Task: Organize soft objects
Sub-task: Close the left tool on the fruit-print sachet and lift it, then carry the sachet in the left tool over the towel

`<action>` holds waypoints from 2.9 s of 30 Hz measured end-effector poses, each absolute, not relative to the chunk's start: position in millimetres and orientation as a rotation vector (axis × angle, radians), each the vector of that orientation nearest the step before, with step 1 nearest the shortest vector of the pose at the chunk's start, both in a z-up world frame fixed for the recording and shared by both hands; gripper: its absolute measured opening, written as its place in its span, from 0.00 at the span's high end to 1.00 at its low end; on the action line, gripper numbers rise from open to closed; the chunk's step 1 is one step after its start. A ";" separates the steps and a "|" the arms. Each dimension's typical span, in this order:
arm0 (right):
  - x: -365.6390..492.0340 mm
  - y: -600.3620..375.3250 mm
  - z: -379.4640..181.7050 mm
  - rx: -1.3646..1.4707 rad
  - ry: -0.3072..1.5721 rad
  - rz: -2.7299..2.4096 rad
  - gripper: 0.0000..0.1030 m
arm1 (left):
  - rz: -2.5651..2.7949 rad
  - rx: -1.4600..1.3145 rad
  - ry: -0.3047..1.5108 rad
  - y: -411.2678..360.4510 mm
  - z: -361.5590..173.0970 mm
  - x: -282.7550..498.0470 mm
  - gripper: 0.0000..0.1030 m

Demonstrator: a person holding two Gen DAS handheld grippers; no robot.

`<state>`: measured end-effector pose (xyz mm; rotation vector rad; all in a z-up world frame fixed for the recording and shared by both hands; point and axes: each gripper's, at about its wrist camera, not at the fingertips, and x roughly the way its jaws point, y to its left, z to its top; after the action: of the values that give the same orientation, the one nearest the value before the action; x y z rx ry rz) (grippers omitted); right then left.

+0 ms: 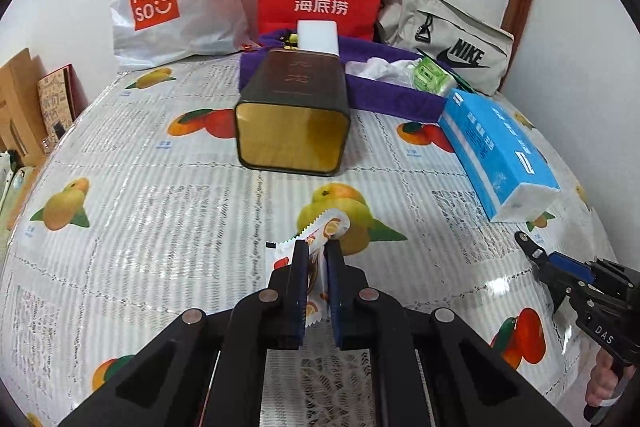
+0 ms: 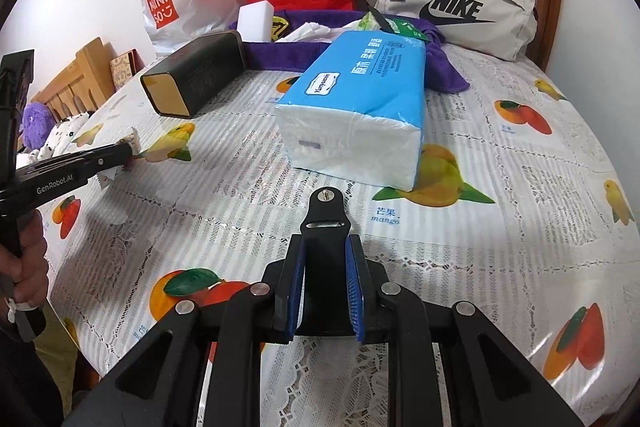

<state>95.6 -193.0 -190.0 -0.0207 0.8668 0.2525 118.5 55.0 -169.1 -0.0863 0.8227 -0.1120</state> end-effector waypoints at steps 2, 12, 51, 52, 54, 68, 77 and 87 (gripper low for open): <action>94.6 -194.0 -187.1 -0.018 0.862 0.249 0.80 | -0.103 -0.096 0.819 58.5 -167.2 118.8 0.91; 93.1 -194.9 -173.6 0.006 0.850 0.276 0.80 | -0.088 -0.124 0.795 68.6 -153.5 120.2 0.93; 177.7 -195.6 -92.9 -0.002 0.736 0.290 0.80 | -0.075 -0.136 0.747 82.0 -77.9 199.2 0.93; 182.6 -195.9 -91.8 -0.001 0.734 0.290 0.80 | -0.076 -0.133 0.748 81.6 -76.6 203.1 0.93; 191.4 -196.2 -89.7 0.001 0.731 0.290 0.80 | -0.076 -0.124 0.751 80.0 -75.0 210.9 0.93; 253.5 -203.2 -82.6 0.007 0.726 0.276 0.80 | -0.099 -0.118 0.766 72.4 -69.8 265.8 0.93; 297.8 -203.2 -86.7 0.015 0.745 0.287 0.80 | -0.132 -0.114 0.785 55.9 -72.1 307.0 0.93; 345.9 -190.9 -98.0 0.011 0.776 0.308 0.80 | -0.182 -0.093 0.824 29.4 -82.3 349.2 0.93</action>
<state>345.9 -190.9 -98.0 0.0107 0.7758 0.3083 349.2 29.4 -82.3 -0.0929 0.8244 -0.1816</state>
